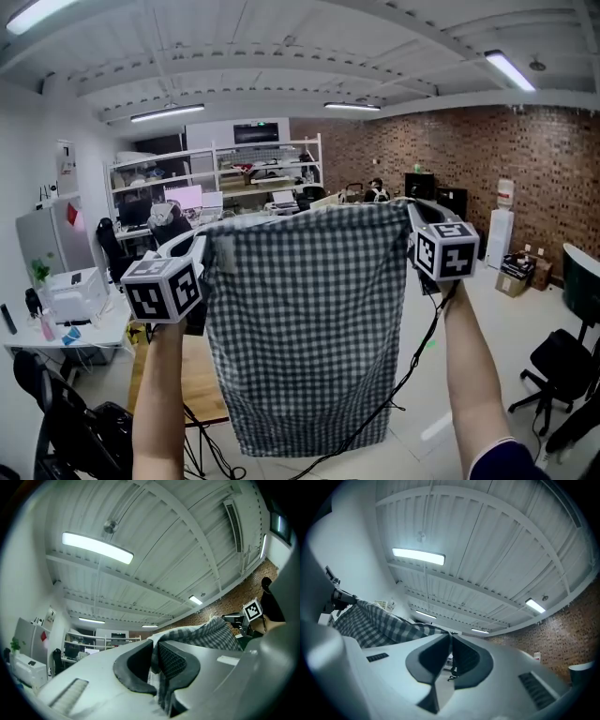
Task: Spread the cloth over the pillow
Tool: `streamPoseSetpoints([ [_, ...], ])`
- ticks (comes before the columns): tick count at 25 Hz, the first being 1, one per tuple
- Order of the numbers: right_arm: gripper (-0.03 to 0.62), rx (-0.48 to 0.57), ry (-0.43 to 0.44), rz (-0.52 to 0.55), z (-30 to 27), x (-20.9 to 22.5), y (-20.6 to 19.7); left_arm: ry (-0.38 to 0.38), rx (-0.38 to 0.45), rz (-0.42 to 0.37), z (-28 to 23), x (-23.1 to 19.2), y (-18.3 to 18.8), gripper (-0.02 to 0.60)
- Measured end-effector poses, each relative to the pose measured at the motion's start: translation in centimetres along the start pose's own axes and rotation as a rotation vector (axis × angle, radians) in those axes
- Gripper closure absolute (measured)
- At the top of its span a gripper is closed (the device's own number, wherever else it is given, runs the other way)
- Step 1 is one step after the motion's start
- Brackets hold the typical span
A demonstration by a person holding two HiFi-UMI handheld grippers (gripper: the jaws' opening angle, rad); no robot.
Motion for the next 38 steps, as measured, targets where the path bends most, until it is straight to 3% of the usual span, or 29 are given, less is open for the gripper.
streamPoseSetpoints([
  [14,0.562,-0.203,0.031,-0.049,-0.4,-1.8,-12.5,0.014,-0.219,0.066,-0.8,0.9,-12.4,0.570],
  [22,0.562,-0.325,0.081,-0.069,-2.2,-3.6,-20.1,0.062,-0.374,0.116,-1.5,0.8,-20.8,0.571],
  [31,0.562,-0.450,0.163,-0.099,-6.9,-5.7,-28.9,0.123,-0.534,0.164,-3.4,0.1,-29.1,0.571],
  [38,0.562,-0.481,0.240,-0.101,-13.2,-7.4,-32.6,0.194,-0.573,0.195,-6.1,-1.9,-31.9,0.571],
])
Point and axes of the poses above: the fingertips, and each gripper's own axes: z backward along the fingers, x to its right, y out of its top, the point moved 9 cm from there along z, backward along the fingers, and after that the axes turned 2 degrees about -y, right-handed, at the moved point
